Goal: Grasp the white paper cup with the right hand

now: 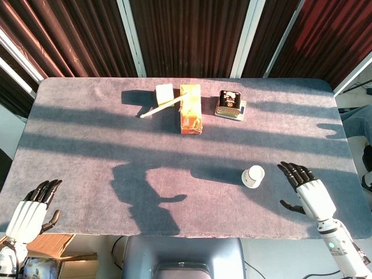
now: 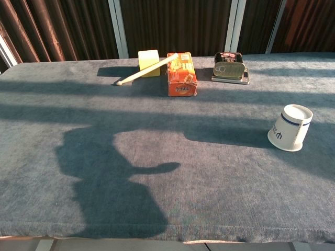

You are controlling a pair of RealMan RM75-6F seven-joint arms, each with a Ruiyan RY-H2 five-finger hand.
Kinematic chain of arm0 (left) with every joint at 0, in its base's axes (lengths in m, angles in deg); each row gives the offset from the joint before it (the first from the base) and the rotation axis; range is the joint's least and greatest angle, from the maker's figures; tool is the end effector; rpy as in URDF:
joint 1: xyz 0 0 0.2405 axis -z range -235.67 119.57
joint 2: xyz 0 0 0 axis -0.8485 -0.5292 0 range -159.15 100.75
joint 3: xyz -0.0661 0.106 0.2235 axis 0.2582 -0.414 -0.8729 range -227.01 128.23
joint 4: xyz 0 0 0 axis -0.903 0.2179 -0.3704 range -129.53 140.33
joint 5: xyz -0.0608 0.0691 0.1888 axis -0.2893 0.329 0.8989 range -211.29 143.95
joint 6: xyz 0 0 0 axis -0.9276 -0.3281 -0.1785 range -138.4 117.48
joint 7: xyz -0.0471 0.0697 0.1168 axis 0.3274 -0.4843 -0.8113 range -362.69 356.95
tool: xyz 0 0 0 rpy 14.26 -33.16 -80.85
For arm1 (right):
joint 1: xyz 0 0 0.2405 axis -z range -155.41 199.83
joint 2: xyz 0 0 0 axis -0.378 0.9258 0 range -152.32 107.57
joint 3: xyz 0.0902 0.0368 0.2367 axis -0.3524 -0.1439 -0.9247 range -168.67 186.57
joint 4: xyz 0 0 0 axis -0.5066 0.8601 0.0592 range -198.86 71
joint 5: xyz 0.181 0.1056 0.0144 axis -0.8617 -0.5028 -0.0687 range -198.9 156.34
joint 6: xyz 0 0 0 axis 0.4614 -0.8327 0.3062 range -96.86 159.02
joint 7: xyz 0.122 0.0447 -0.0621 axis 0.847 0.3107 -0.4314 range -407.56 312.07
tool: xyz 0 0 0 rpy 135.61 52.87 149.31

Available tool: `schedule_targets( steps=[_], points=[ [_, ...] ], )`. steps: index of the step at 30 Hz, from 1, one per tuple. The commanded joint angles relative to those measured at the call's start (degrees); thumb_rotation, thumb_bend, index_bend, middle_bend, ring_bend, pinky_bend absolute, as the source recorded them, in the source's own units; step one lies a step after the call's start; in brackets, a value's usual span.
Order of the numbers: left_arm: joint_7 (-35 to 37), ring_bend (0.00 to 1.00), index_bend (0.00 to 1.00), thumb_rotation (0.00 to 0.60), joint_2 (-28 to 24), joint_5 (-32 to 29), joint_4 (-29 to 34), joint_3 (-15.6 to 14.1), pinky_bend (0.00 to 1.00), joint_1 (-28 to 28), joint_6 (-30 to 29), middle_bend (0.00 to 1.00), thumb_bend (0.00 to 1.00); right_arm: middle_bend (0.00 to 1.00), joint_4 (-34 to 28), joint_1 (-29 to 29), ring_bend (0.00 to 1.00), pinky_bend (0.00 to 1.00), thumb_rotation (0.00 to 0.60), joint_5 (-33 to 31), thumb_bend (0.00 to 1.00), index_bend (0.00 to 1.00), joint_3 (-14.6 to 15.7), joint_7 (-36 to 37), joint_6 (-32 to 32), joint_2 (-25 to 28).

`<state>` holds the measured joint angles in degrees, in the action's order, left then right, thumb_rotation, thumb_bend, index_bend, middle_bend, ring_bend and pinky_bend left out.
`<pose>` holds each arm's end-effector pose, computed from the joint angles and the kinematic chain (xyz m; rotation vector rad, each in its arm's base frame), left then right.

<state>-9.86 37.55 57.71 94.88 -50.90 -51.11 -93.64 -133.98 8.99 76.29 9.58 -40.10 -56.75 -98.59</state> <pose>-0.3061 0.1751 0.1289 -1.5886 -0.8127 -0.8180 -0.3114 -0.2174 0.1102 1.6619 -0.7041 1.0578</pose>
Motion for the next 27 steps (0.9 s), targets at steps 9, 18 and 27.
schedule_targets(
  steps=[9,18,27],
  points=[
    [0.3,0.1,0.15,0.6,-0.4,-0.8,0.6,0.2,0.28,-0.1,0.1,0.07,0.4,0.2,-0.6,-2.8,0.17,0.3,0.6,-2.8,0.29,0.19,-2.1,-0.6,5.2,-1.0],
    [1.0,0.1,0.17,0.6,-0.7,-0.8,0.5,0.2,0.28,-0.1,0.2,0.07,0.4,0.2,-6.1,-9.2,0.17,0.3,0.6,-7.6,0.29,0.2,-5.1,-10.7,17.1,-0.7],
    [1.5,0.1,0.19,0.6,-1.0,-1.1,0.7,0.2,0.28,-0.2,0.1,0.07,0.4,0.2,-8.3,-13.2,0.2,0.34,0.6,-12.0,0.29,0.26,-6.0,-17.0,25.2,-1.7]
  ],
)
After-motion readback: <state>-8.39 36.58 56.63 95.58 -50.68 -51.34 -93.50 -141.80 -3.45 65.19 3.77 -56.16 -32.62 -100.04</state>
